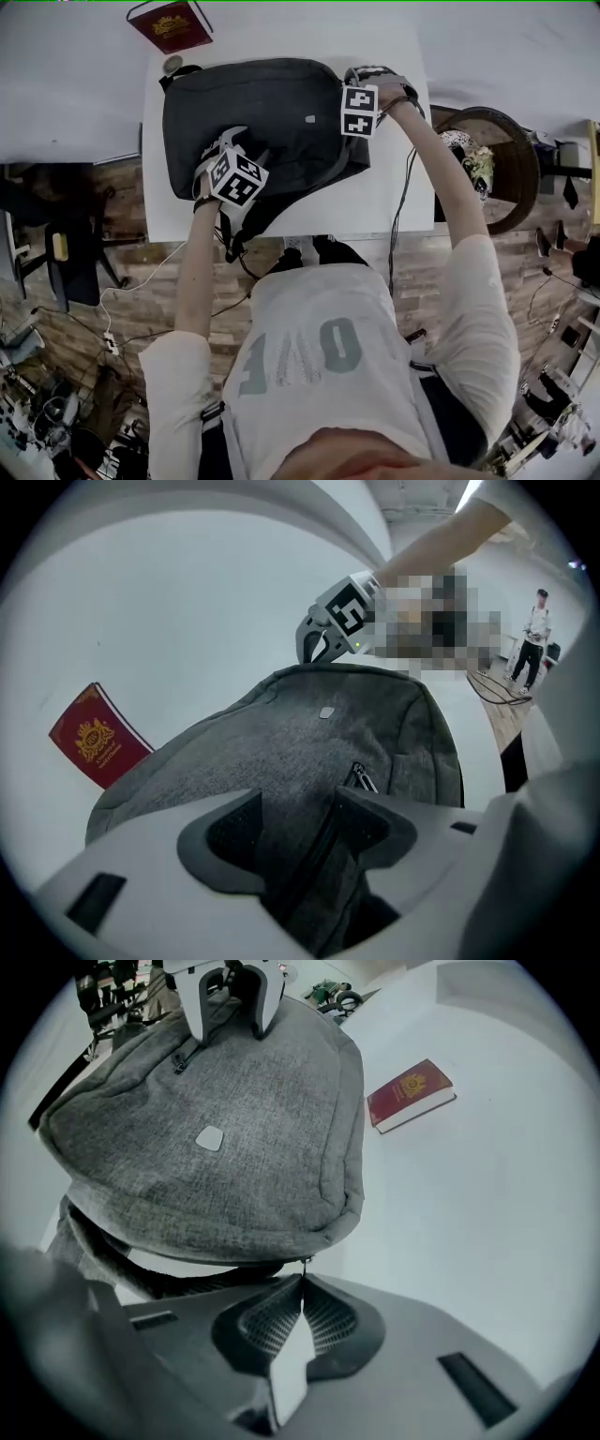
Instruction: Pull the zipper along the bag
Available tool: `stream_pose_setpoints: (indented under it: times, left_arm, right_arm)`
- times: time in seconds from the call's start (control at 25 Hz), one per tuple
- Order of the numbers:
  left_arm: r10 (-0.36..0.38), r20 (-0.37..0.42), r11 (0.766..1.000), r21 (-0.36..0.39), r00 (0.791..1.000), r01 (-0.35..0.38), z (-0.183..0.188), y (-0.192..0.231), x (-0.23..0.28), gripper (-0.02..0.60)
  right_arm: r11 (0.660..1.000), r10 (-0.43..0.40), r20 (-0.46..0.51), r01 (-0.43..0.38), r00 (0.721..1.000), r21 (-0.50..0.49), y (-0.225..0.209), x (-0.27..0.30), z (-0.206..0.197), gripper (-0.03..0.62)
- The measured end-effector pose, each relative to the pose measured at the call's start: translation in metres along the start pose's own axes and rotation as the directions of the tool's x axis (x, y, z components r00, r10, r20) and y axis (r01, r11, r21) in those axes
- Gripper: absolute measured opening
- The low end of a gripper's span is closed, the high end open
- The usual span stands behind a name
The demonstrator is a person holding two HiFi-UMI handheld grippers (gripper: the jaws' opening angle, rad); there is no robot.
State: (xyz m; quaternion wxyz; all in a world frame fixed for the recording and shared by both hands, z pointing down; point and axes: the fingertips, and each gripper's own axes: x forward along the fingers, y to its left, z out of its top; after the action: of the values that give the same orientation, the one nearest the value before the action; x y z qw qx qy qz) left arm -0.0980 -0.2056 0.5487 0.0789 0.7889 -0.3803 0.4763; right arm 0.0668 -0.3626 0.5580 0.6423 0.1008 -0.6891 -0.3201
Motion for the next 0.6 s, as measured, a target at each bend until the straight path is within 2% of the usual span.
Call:
stream_pose_setpoints:
  times: [0.24, 0.44, 0.6]
  left_arm:
    - [-0.049, -0.018, 0.996, -0.08, 0.999, 0.048, 0.005, -0.002, 0.005, 0.238]
    - [-0.067, 0.003, 0.983, -0.173, 0.998, 0.067, 0.008, -0.001, 0.009, 0.238]
    - [-0.059, 0.016, 0.987, -0.148, 0.998, 0.06, 0.009, 0.0, 0.011, 0.238]
  right_arm:
    - [0.987, 0.141, 0.005, -0.141, 0.99, 0.083, 0.012, -0.009, -0.009, 0.031]
    - [0.986, 0.155, -0.028, -0.153, 0.987, 0.062, 0.021, -0.013, -0.012, 0.031]
    - [0.963, 0.17, 0.017, -0.17, 0.985, 0.211, 0.027, -0.016, -0.014, 0.031]
